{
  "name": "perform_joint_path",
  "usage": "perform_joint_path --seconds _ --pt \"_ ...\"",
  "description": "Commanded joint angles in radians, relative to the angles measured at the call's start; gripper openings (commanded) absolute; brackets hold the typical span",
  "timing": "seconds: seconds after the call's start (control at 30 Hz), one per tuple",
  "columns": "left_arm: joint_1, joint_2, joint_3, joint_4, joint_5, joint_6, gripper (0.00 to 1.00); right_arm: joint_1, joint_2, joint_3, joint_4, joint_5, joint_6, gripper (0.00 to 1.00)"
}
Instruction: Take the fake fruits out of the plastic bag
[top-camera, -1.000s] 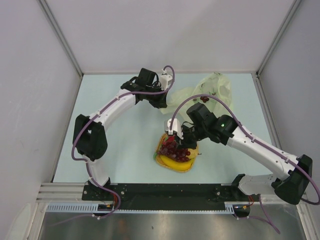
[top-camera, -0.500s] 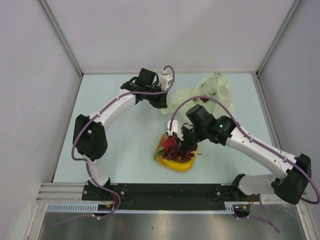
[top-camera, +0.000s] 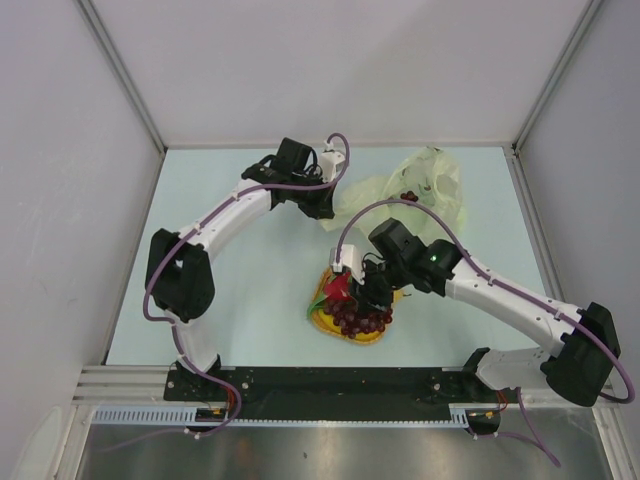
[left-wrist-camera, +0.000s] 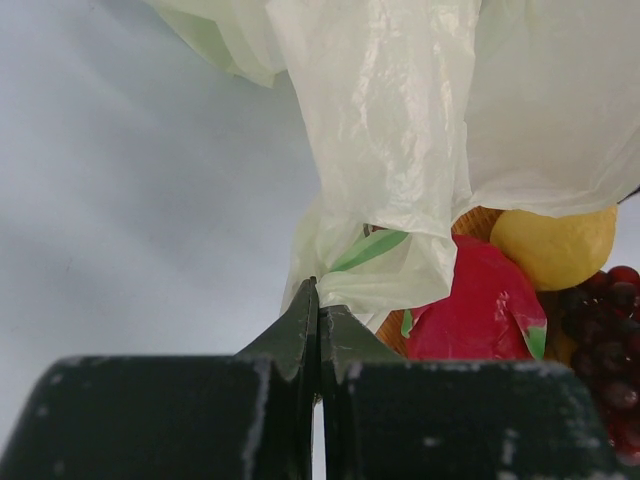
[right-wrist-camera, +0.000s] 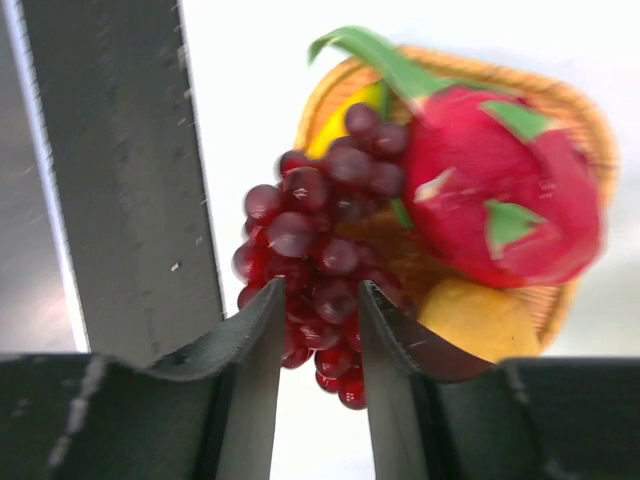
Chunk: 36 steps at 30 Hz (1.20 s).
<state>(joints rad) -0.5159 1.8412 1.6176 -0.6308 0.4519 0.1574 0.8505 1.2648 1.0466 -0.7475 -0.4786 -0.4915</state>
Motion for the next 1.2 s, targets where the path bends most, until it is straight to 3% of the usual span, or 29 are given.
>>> perform_joint_path --seconds 0.0,0.27,0.37,0.5,0.67,0.83,0.9,0.97,1.07,1.17 --pt "-0.007 -0.051 0.004 0.011 0.022 -0.009 0.00 -0.013 -0.016 0.009 0.109 0.074 0.080 0.42" --pt "-0.007 -0.045 0.016 0.010 0.044 -0.012 0.00 -0.033 -0.054 0.074 0.082 0.063 0.079 0.43" --pt "-0.007 -0.053 0.008 0.006 0.057 -0.021 0.00 -0.103 -0.090 0.118 0.155 0.067 0.126 0.42" --pt "-0.009 -0.069 -0.002 0.005 0.076 -0.027 0.00 -0.223 -0.119 0.141 0.309 0.110 0.188 0.23" --pt "-0.013 -0.099 -0.013 -0.001 0.110 -0.029 0.00 -0.376 -0.036 0.141 0.339 0.169 0.182 0.17" --pt "-0.024 -0.141 -0.032 -0.006 0.129 -0.036 0.00 -0.415 0.164 0.141 0.353 0.331 0.024 0.06" --pt "-0.027 -0.158 -0.036 -0.010 0.140 -0.038 0.00 -0.432 0.232 0.138 0.346 0.446 0.014 0.05" --pt "-0.029 -0.197 -0.045 -0.023 0.159 -0.030 0.00 -0.487 0.223 0.098 0.327 0.437 0.048 0.05" --pt "-0.053 -0.247 -0.053 -0.053 0.148 0.062 0.00 -0.513 0.214 0.082 0.255 0.449 0.050 0.04" --pt "-0.091 -0.252 -0.022 -0.102 0.159 0.197 0.00 -0.550 0.235 0.085 0.330 0.436 0.005 0.06"
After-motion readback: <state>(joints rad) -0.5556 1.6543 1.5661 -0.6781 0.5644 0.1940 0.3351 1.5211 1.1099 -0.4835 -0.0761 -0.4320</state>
